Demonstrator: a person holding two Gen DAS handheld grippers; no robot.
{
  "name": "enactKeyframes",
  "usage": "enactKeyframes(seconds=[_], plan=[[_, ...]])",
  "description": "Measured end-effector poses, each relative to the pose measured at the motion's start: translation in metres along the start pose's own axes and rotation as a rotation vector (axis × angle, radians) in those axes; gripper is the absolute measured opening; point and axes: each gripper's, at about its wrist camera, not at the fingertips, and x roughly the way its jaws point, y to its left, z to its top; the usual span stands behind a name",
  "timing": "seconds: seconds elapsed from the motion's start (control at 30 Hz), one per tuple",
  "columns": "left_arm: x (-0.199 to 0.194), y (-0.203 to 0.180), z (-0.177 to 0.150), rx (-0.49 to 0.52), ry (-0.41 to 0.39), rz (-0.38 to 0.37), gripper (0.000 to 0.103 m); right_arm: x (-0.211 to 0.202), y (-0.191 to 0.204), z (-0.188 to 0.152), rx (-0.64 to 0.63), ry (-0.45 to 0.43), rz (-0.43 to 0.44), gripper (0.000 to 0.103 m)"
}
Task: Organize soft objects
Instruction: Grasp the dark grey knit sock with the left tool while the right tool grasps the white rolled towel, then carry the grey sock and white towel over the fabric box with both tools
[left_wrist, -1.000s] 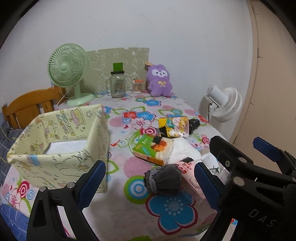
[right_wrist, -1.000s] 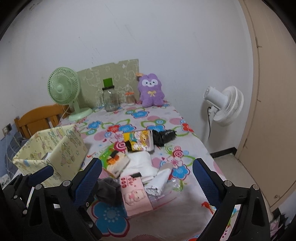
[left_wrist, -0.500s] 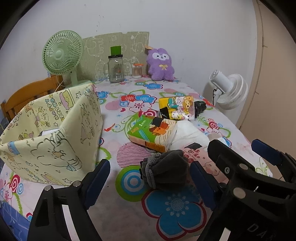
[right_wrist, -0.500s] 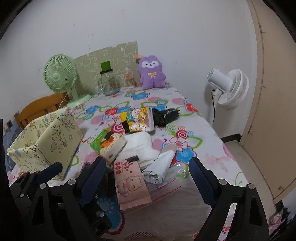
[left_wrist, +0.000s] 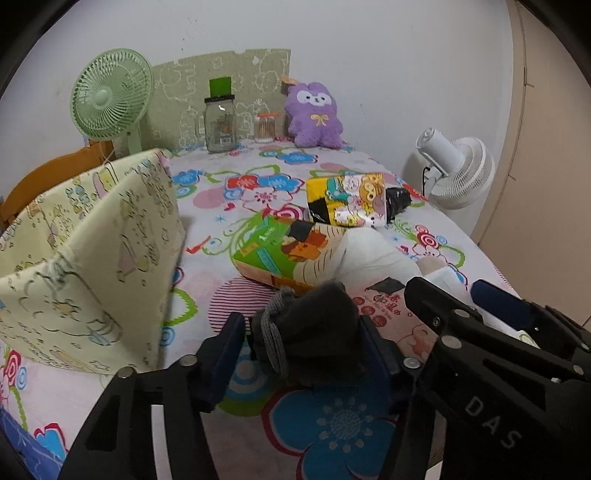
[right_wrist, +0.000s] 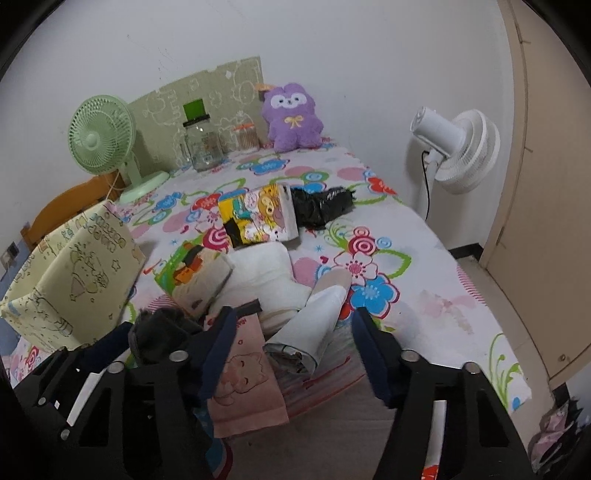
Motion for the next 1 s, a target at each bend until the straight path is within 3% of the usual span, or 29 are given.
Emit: enactKeyframes(seconds=[0.5, 0.7, 1.0], plan=[[0.006, -0.004, 0.002, 0.000, -0.009, 0.023, 0.057, 0.014, -0.007, 0.003, 0.025, 0.017, -0.029, 0.027], [0.002, -0.004, 0.008, -0.001, -0.017, 0.021, 0.056, 0.009, -0.008, 0.009, 0.036, 0.000, -0.035, 0.019], [-0.012, -0.006, 0.022, 0.004, -0.047, 0.002, 0.056, -0.008, -0.004, 0.022, 0.032, -0.047, -0.030, 0.018]])
